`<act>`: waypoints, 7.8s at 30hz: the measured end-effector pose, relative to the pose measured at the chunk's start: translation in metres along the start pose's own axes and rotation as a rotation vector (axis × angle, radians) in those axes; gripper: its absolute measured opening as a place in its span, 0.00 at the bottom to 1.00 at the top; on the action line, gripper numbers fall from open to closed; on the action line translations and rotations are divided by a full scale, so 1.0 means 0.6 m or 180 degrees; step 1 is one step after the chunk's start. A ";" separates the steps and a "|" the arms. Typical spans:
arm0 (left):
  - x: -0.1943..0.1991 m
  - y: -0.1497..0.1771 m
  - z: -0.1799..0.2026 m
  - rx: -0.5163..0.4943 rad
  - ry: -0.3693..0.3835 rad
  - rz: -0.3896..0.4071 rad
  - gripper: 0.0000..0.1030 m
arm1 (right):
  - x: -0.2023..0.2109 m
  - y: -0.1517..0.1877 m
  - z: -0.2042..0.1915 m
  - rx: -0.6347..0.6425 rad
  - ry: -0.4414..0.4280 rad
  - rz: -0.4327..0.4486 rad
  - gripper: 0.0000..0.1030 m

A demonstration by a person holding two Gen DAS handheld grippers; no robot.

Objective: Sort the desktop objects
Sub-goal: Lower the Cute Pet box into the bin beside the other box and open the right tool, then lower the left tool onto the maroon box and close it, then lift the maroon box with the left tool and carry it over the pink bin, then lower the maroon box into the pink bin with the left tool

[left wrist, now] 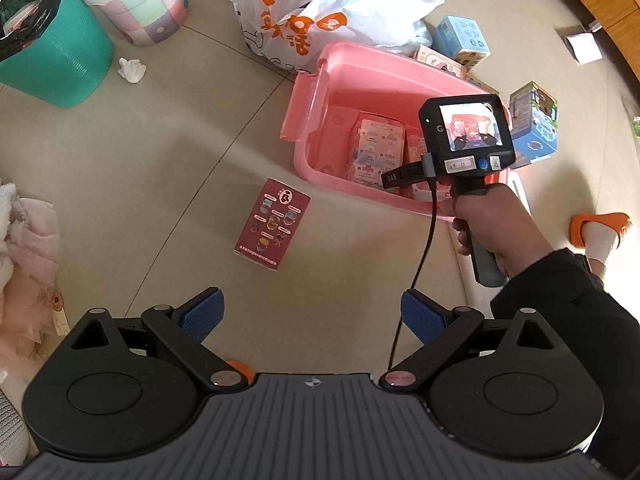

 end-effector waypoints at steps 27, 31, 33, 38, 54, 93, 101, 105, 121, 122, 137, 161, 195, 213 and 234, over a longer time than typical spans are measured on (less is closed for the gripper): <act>0.015 -0.003 0.047 -0.0797 -0.0328 0.0601 0.94 | 0.238 0.141 0.125 -0.0335 -0.0194 0.1052 0.94; 0.036 -0.003 0.049 -0.0761 -0.0140 0.0811 0.94 | 0.259 0.223 0.113 -0.0348 -0.0243 0.1375 0.94; 0.043 -0.004 0.049 -0.0751 -0.0083 0.0899 0.95 | 0.262 0.261 0.106 -0.0380 -0.0281 0.1490 0.95; 0.046 -0.003 0.033 -0.0436 0.0060 0.1031 0.95 | 0.259 0.342 0.098 -0.0558 -0.0391 0.1707 1.00; 0.004 0.008 -0.028 -0.0353 -0.0030 0.1528 0.94 | 0.145 0.441 0.110 -0.0915 -0.0654 0.1379 1.00; -0.199 0.001 -0.025 -0.1544 -0.0429 0.1324 0.94 | 0.024 0.467 0.125 -0.1028 -0.0868 0.1002 1.00; -0.261 -0.021 -0.025 -0.1539 -0.0426 0.1148 0.94 | 0.011 0.461 0.122 -0.1048 -0.0859 0.0934 1.00; -0.302 -0.036 -0.030 -0.1487 -0.0533 0.0991 0.94 | 0.004 0.459 0.120 -0.1039 -0.0860 0.0892 1.00; -0.408 -0.051 -0.054 -0.1060 -0.0415 0.0566 0.84 | -0.023 0.446 0.121 -0.1083 -0.0901 0.0745 1.00; -0.412 -0.051 -0.054 -0.1029 -0.0416 0.0556 0.81 | -0.024 0.446 0.121 -0.1093 -0.0906 0.0740 1.00; -0.423 -0.044 -0.047 -0.0819 -0.0419 0.0602 0.63 | -0.035 0.441 0.118 -0.1097 -0.0948 0.0698 1.00; -0.355 0.083 0.084 -0.1174 -0.0265 0.0401 0.62 | -0.012 0.451 0.120 -0.1020 -0.0945 0.0846 1.00; -0.077 -0.060 0.229 -0.1307 -0.0081 0.1018 0.62 | -0.021 0.476 0.171 -0.1364 -0.1321 0.0982 1.00; -0.149 -0.166 0.224 -0.0929 -0.0074 0.0915 0.62 | -0.042 0.467 0.186 -0.1530 -0.1394 0.0892 1.00; -0.261 -0.210 0.296 -0.0886 0.0177 0.0667 0.62 | -0.062 0.461 0.194 -0.1623 -0.1498 0.0738 1.00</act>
Point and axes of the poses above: each gripper's, at about its wrist camera, not at the fingertips, and x roughly against the way its jaws point, z to its right, y to its underside, the point moved 5 cm from there along -x, roughly the way its jaws point, and after that the axes turned 8 degrees about -z, right-handed, at the moved point
